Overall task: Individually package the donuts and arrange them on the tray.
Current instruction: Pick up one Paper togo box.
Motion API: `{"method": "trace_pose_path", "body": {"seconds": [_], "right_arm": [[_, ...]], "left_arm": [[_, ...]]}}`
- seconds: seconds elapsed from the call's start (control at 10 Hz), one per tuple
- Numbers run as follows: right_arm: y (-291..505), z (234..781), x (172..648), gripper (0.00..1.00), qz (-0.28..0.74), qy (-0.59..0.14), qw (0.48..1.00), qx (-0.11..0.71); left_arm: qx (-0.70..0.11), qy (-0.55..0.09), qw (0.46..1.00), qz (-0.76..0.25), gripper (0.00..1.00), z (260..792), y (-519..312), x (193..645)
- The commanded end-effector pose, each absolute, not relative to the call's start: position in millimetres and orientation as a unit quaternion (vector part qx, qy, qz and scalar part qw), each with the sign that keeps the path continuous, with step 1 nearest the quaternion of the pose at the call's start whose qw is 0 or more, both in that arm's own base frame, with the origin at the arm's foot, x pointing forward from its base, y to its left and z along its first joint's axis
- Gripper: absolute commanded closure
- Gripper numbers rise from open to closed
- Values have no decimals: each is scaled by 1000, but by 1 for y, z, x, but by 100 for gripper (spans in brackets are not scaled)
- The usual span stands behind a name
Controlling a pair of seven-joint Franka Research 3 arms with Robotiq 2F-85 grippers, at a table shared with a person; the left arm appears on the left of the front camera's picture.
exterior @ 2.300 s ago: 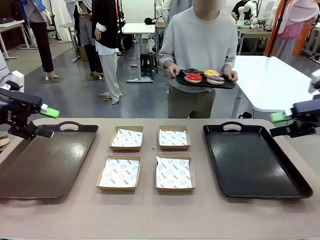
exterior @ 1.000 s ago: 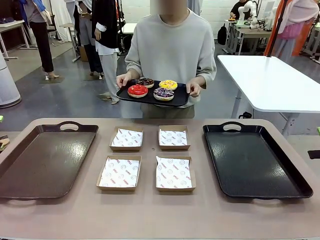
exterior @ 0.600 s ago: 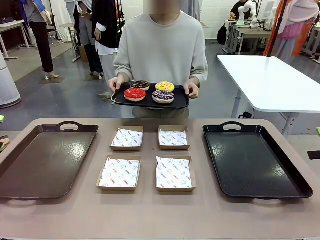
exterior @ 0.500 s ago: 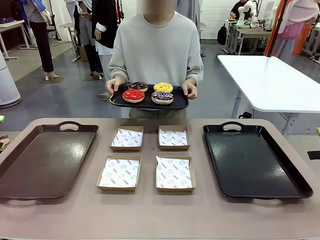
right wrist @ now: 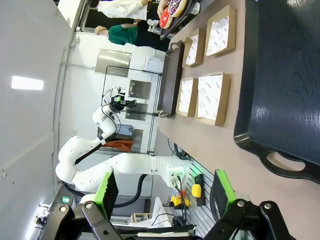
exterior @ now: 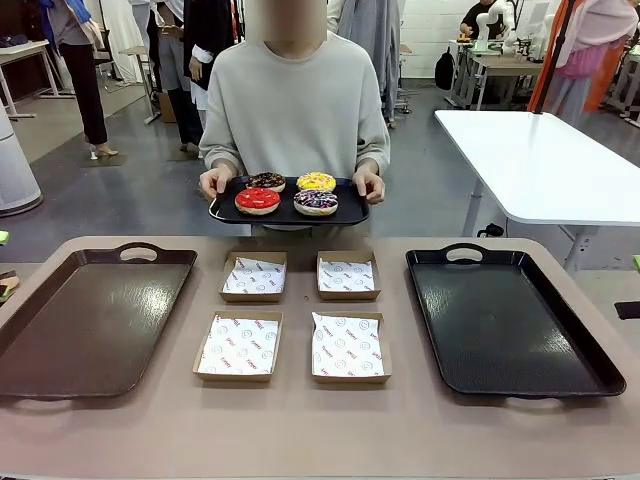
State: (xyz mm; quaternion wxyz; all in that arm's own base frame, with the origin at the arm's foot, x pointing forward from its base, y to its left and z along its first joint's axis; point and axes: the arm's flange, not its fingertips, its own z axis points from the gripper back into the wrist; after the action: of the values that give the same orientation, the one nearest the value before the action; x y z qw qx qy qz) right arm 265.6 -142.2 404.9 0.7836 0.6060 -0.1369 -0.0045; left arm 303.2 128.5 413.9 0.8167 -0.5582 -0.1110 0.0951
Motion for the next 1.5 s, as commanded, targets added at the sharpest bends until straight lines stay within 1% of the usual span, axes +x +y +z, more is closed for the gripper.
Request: {"method": "trace_pose_path", "body": {"seconds": [0.0, 1.4], "right_arm": [[-142, 404, 266, 0, -1, -138, 783, 607], [-142, 405, 266, 0, -5, -137, 784, 606]], "left_arm": [[-562, -114, 813, 99, 0, 414, 129, 304], [-562, -114, 813, 99, 0, 414, 129, 304]]}}
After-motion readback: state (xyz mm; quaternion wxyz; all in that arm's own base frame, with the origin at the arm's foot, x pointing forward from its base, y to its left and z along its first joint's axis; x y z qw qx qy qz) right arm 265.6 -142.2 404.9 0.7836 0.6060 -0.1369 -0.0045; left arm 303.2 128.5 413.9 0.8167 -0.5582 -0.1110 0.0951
